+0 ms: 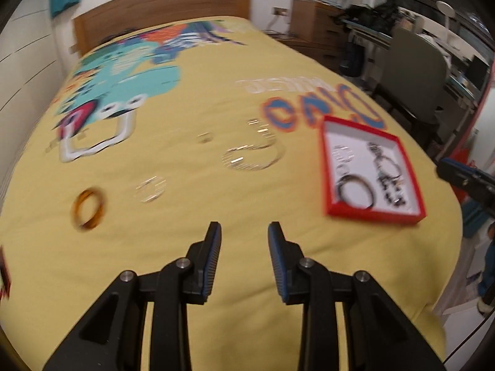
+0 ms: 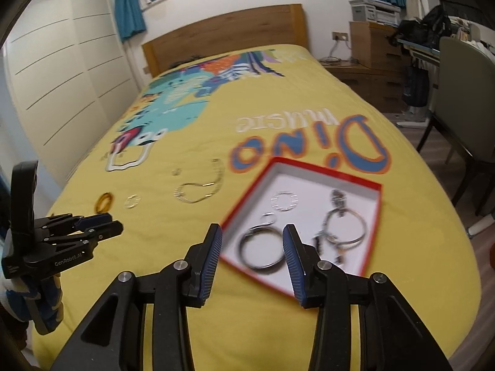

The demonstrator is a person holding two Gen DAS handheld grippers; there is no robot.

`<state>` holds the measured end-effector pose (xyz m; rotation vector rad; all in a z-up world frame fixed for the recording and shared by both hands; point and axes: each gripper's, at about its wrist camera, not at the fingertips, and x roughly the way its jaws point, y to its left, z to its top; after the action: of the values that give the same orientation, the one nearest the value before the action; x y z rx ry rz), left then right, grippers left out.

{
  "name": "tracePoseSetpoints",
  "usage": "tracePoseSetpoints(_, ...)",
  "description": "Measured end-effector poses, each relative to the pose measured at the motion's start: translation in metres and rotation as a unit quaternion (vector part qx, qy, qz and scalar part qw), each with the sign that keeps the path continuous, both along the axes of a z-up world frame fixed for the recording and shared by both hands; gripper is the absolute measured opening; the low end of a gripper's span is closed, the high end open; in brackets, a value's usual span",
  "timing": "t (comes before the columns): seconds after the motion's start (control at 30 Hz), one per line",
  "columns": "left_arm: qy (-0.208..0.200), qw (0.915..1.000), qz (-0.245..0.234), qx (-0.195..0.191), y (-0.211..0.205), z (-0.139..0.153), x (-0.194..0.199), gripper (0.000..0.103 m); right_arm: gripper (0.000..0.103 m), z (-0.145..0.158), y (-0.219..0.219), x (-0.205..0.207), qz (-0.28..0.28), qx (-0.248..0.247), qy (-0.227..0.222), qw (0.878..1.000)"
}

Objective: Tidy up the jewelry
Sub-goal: 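Withdraw both open tools from the box toward the remaining jewelry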

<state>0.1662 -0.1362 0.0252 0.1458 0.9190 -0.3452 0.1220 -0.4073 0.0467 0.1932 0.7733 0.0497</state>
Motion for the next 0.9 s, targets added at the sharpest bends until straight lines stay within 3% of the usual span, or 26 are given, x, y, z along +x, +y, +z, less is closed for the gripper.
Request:
tracePoseSetpoints(0.23, -0.017, 0.9976, 0.065, -0.016, 0.098, 0.016, -0.040, 0.039, 0.046, 0.017, 0.058, -0.021, 0.029, 0.009, -0.011, 0.999)
tracePoseSetpoints(0.47, -0.051, 0.9909, 0.117, -0.042, 0.171, 0.035, -0.073, 0.039, 0.057, 0.031, 0.106, -0.031, 0.053, 0.005, -0.017, 0.998)
tracePoseSetpoints(0.63, -0.052, 0.9870, 0.145, -0.047, 0.200, 0.036, -0.077, 0.039, 0.062, 0.031, 0.132, -0.028, 0.073, -0.002, -0.017, 0.997)
tracePoseSetpoints(0.9, -0.028, 0.9808, 0.188, -0.043, 0.230, 0.005, -0.059, 0.040, 0.063, 0.006, 0.146, 0.001, 0.084, 0.010, -0.001, 0.996)
